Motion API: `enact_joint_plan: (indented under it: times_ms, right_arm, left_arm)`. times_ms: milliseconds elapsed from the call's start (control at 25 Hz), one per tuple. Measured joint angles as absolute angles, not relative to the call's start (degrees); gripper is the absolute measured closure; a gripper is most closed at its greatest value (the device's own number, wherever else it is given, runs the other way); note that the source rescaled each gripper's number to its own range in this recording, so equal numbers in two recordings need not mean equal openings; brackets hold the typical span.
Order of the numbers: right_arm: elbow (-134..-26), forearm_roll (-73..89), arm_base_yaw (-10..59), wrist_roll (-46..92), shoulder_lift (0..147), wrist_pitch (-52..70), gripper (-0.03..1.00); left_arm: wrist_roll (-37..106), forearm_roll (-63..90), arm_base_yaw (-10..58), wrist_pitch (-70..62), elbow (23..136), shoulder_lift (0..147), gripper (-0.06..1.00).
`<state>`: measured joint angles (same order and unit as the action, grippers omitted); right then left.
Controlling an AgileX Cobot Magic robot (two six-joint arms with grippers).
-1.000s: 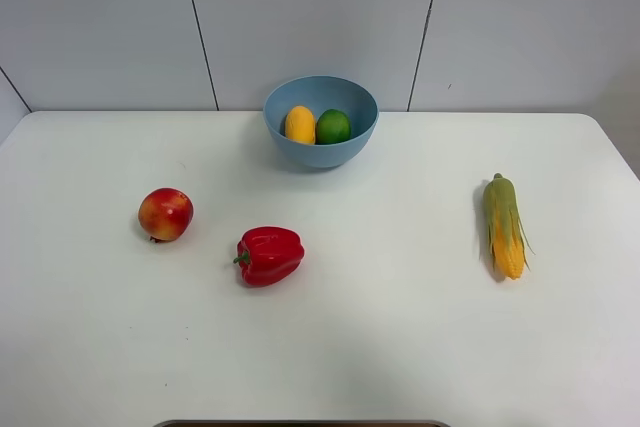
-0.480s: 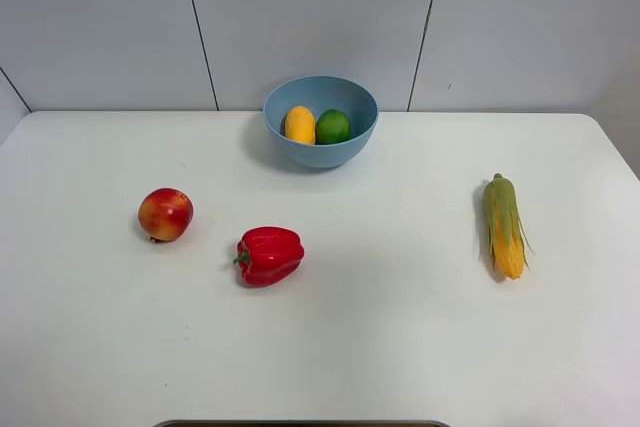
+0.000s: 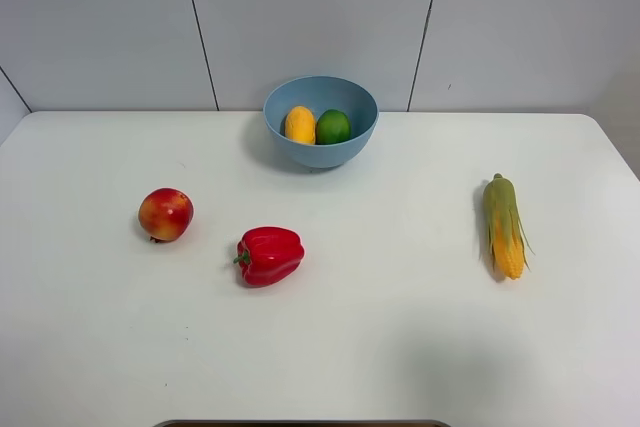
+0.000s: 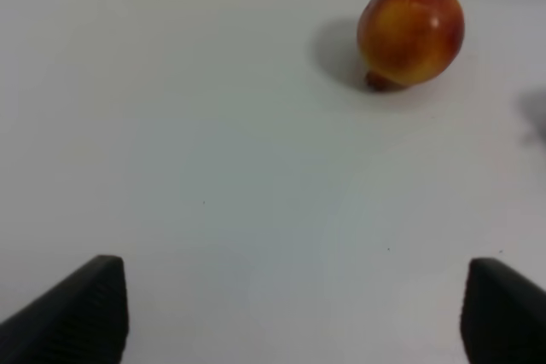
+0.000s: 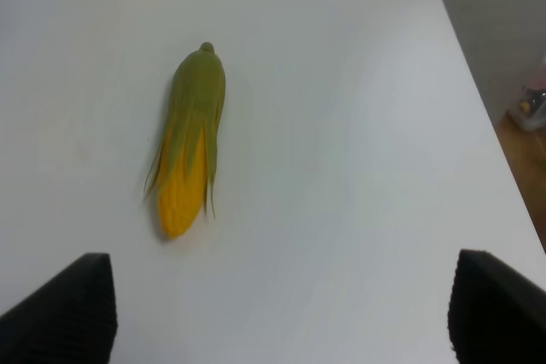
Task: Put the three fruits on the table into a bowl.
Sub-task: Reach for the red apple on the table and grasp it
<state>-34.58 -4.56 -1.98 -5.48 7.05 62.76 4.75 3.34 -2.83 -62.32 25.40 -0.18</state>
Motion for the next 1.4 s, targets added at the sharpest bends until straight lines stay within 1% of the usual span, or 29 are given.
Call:
enact_joint_plan:
  times_ms: [280,1400]
  right_arm:
    - [-32.6,-2.9,-2.2,-5.1,-0.2,62.8,0.46]
    - [-32.3,-2.9,-2.2,-5.1,-0.2,62.8,0.46]
  left_arm:
    - [4.7,3.3,-2.8,-62.3,25.4,-0.2,0.79]
    - [4.7,3.3,-2.8,-62.3,25.4,-0.2,0.79]
